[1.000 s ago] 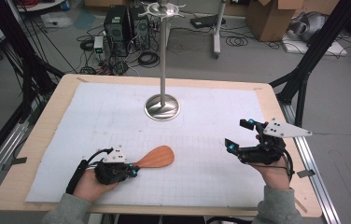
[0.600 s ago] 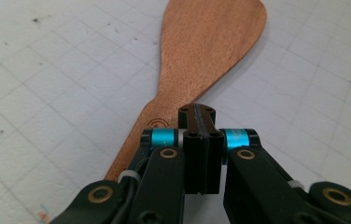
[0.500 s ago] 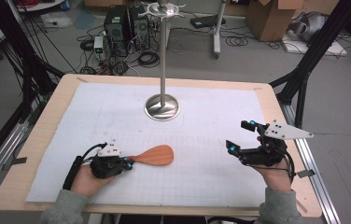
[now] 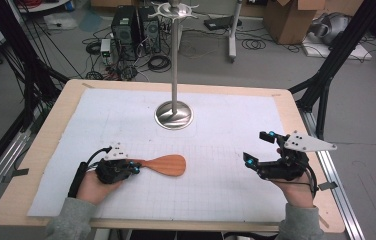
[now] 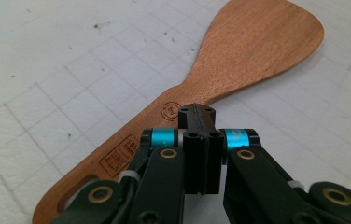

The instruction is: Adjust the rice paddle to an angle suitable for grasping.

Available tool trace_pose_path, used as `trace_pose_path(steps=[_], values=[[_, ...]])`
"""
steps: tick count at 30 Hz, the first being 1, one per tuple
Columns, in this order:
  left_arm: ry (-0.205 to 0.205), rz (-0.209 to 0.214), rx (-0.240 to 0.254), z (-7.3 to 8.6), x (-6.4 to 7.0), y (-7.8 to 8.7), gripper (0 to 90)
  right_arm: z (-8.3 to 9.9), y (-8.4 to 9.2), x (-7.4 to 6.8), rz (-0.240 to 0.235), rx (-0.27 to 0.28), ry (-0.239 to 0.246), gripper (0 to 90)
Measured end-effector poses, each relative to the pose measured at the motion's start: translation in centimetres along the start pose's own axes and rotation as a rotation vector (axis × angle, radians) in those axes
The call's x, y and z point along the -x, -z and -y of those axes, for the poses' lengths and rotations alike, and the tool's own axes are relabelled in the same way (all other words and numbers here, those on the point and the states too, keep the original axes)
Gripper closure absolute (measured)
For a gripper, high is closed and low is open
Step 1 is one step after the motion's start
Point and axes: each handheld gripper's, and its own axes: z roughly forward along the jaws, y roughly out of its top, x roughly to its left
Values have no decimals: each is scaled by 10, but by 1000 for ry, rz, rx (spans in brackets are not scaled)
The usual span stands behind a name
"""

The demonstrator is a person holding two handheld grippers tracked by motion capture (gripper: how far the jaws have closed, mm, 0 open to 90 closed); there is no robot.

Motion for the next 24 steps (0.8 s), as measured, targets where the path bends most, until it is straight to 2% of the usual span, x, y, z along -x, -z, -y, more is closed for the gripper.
trace_pose_path(steps=[3,9,13,15,24], values=[[15,-14,1,0,-3,0,896,1,1,1,6,3,9,93],[35,-7,17,-4,-2,1,896,1,3,0,7,0,9,93],[26,7,53,-15,4,5,896,2,4,1,10,2,3,93],[17,23,76,-28,9,2,896,3,3,3,15,-1,1,94],[-1,36,53,-51,10,-20,896,2,2,2,7,-2,-3,94]])
